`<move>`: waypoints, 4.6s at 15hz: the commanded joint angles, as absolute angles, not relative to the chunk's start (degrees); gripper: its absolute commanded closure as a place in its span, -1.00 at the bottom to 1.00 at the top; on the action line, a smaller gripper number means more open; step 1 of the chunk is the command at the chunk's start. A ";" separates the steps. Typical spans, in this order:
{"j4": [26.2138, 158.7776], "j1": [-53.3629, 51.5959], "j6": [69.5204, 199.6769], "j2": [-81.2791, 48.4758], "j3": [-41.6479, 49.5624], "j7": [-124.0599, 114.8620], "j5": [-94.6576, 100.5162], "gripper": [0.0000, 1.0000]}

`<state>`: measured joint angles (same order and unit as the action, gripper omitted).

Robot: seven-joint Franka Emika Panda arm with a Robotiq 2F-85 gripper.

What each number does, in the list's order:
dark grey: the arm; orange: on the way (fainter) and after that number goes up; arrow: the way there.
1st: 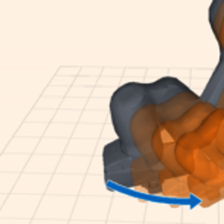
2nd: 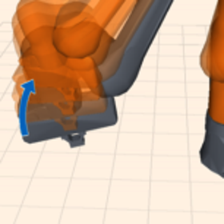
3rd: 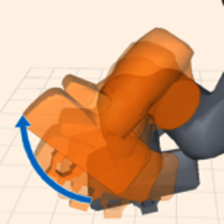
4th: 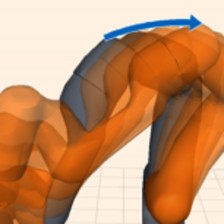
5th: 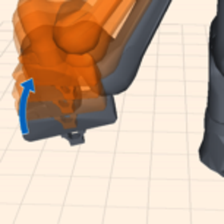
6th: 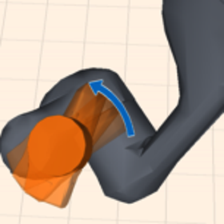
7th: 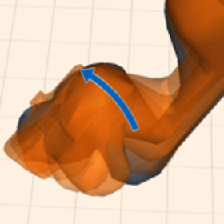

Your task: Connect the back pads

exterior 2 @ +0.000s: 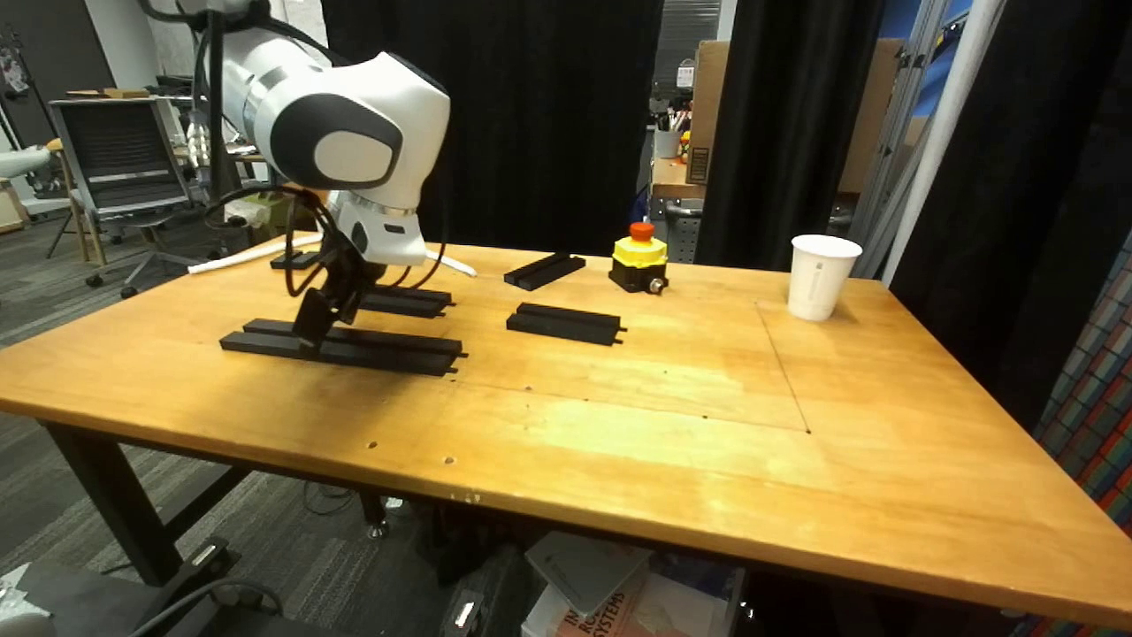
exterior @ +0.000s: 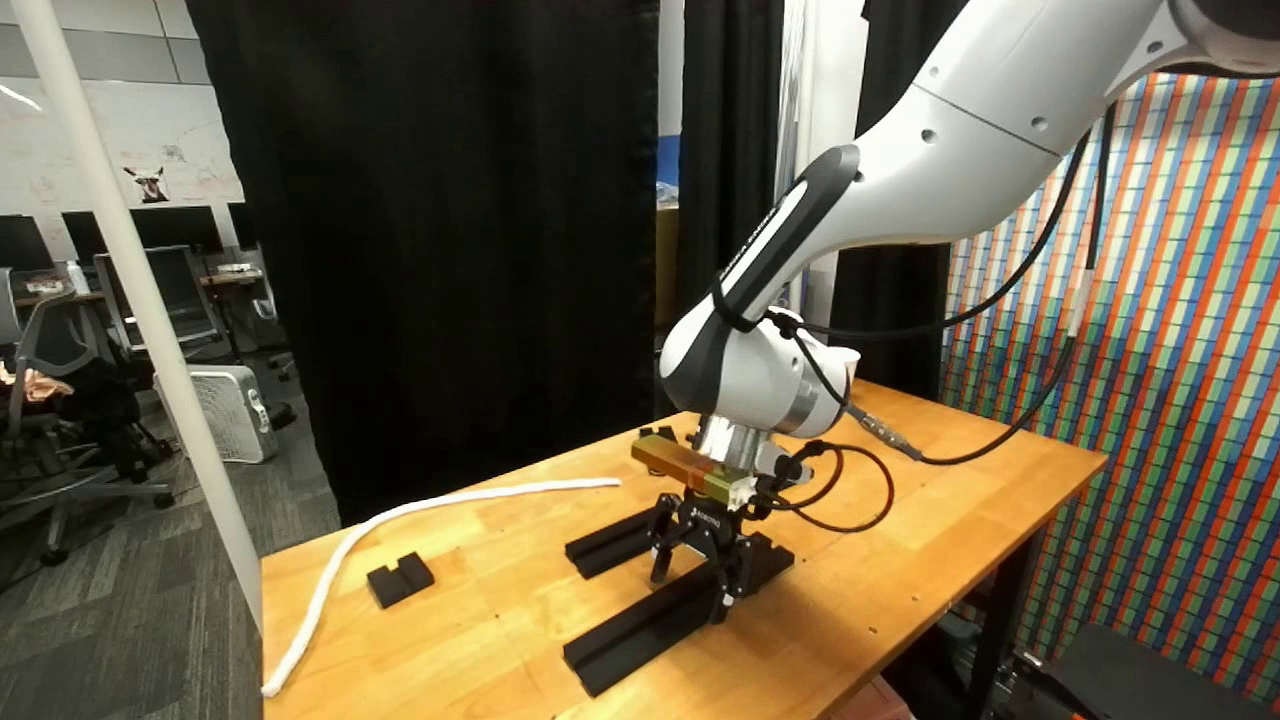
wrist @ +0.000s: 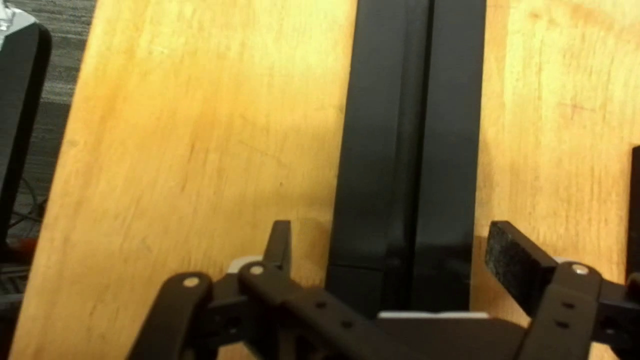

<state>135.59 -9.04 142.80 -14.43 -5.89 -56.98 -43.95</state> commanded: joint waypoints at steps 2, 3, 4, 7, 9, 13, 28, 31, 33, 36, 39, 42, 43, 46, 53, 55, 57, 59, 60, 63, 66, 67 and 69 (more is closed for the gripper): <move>137.58 -10.19 134.74 -4.29 -4.38 -67.92 -29.38 -1.00; 136.55 -9.45 132.47 -2.95 -4.25 -68.93 -25.80 -1.00; 135.60 -8.84 130.56 -1.75 -4.22 -69.82 -22.67 -1.00; 129.24 -7.29 126.82 -2.77 -3.70 -69.24 -15.16 -1.00; 125.28 -6.45 128.48 -5.38 -3.61 -67.44 -13.62 -1.00; 119.11 -5.58 132.62 -11.27 -3.66 -66.58 -17.25 -1.00; 108.69 -13.14 143.77 -27.42 -2.54 -88.91 -19.34 -1.00; 104.95 -14.81 139.91 -30.25 -1.89 -96.00 -16.31 -1.00; 103.19 -15.52 137.36 -31.43 -1.83 -99.98 -15.35 -1.00; 101.09 -15.93 133.83 -32.75 -1.96 -103.41 -13.81 -1.00; 99.33 -16.03 133.15 -34.44 -2.34 -104.22 -12.90 -1.00; 97.31 -16.40 133.83 -36.61 -2.47 -104.15 -12.25 -1.00; 96.74 -16.53 134.17 -37.32 -2.51 -104.07 -12.22 -1.00; 96.19 -16.81 135.61 -38.93 -2.52 -103.86 -12.50 -1.00; 99.08 -17.16 138.42 -38.11 -2.22 -103.34 -12.31 -0.48; 101.21 -16.68 139.03 -36.60 -2.21 -102.57 -12.45 -0.19; 103.34 -16.39 139.78 -34.84 -2.12 -102.11 -12.48 0.00; 106.02 -15.98 141.02 -32.87 -2.16 -101.52 -12.73 0.05; 107.25 -15.81 141.68 -32.10 -2.11 -101.26 -12.75 0.06; 113.41 -15.02 143.10 -27.51 -1.30 -100.10 -12.12 0.09; 118.96 -13.84 142.39 -22.86 0.25 -97.84 -10.17 0.09; 120.99 -13.31 141.86 -20.93 1.02 -97.07 -8.67 0.09; 124.30 -12.04 140.76 -17.23 2.47 -95.07 -5.44 0.09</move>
<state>117.34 -13.65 141.46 -24.98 1.08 -97.90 -9.43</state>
